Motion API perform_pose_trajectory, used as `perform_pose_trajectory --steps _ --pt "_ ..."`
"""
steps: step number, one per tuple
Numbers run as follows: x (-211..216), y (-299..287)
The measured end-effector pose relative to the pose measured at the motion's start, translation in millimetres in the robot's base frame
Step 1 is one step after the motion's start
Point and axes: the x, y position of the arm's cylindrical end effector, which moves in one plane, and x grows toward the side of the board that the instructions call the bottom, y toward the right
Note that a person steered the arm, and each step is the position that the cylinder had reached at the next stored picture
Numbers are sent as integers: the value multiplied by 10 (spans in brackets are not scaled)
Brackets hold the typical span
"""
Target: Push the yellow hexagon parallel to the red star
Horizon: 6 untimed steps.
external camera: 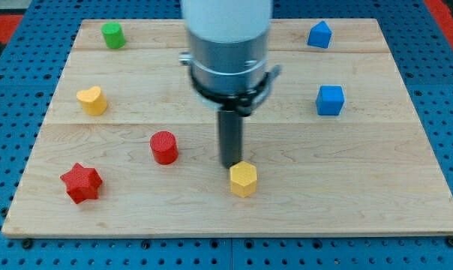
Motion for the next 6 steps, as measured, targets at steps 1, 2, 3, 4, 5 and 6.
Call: perform_pose_trajectory --steps 1,2,3,4,5,6 --pt "-198 589" --pt "78 470" --pt "249 207" --pt "351 169" --pt "351 -424" --pt "42 -394"
